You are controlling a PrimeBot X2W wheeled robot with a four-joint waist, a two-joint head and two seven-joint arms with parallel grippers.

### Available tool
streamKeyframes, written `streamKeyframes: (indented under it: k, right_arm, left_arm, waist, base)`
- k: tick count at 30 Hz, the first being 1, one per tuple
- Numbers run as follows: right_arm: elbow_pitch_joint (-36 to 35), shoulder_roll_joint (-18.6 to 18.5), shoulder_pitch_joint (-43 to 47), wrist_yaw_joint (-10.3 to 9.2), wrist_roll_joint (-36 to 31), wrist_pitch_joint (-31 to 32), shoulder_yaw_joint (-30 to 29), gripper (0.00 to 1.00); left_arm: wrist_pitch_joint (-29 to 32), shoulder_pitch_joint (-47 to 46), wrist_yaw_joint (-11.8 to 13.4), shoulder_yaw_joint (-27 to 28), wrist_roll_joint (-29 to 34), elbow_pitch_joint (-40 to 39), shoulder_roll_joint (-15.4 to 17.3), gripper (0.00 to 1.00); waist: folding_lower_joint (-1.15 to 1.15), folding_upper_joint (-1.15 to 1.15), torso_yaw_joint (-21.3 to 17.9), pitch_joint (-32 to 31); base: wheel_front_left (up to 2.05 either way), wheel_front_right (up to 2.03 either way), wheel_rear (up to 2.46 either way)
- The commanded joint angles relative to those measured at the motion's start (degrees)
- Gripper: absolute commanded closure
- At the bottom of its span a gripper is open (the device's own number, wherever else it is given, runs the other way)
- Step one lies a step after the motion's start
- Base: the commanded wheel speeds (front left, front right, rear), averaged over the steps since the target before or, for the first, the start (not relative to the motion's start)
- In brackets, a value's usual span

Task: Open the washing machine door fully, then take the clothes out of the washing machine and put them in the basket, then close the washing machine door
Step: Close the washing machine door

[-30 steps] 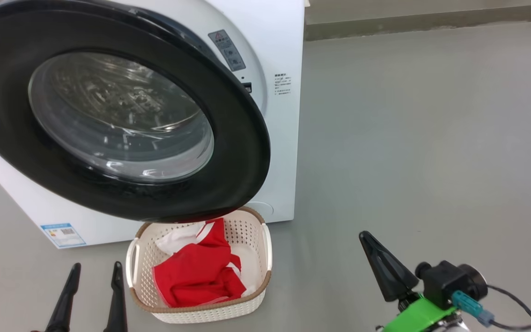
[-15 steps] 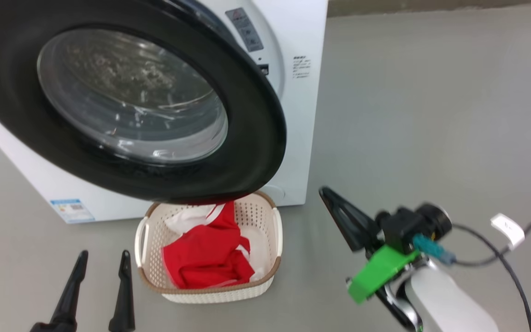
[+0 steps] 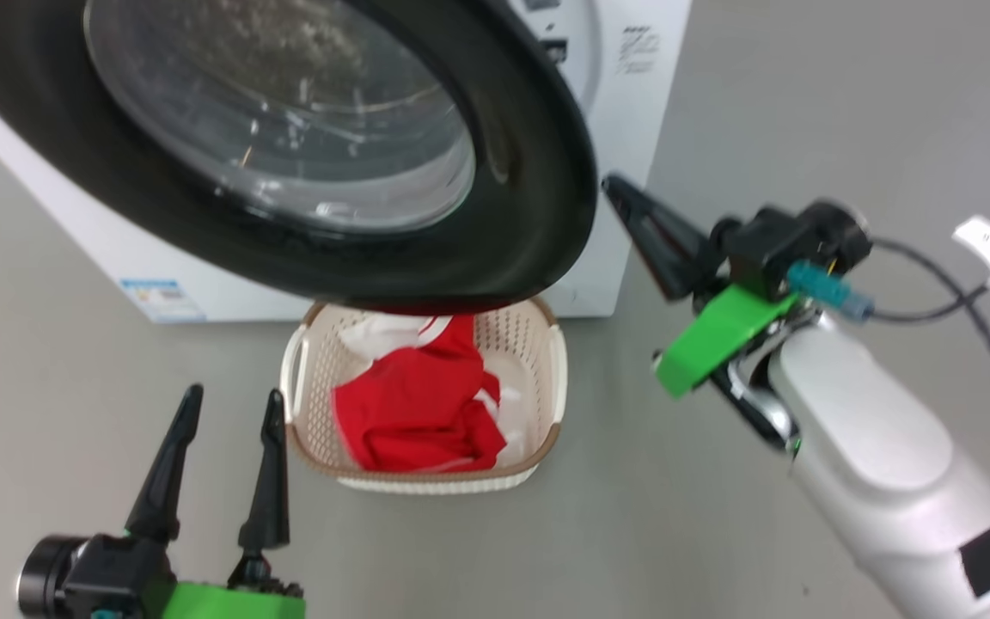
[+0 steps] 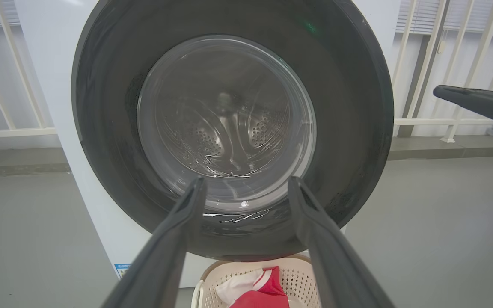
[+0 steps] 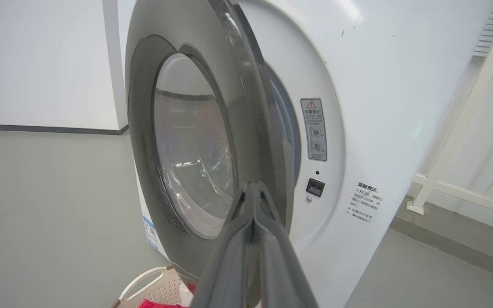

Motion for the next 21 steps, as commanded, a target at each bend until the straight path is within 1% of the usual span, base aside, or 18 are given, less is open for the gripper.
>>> streamKeyframes:
  k: [1, 9, 21]
  right_arm:
    - [-0.6, 0.2, -2.2, 0.35, 0.6, -0.4, 0.8, 1.0]
    - [2.1, -0.6, -10.6, 0.35, 1.4, -0.4, 0.9, 1.0]
    - [4.3, -2.3, -17.3, 0.35, 1.8, -0.4, 0.3, 1.0]
  left_arm:
    - [-0.5, -2.4, -0.3, 1.4, 0.4, -1.5, 0.3, 0.0]
    - [-0.5, -5.1, -1.0, 0.8, 0.4, -1.1, -0.1, 0.0]
    - [-0.5, -7.7, -2.2, 0.8, 0.9, -0.6, -0.5, 0.0]
  waist:
    - [0.0, 0.0, 2.7, 3.4]
    - [0.0, 0.0, 4.6, 7.9]
    - [0.0, 0.0, 6.2, 11.8]
  base:
    - [0.0, 0.0, 0.0]
    - [0.0, 0.0, 0.0]
    - [0.0, 0.0, 0.0]
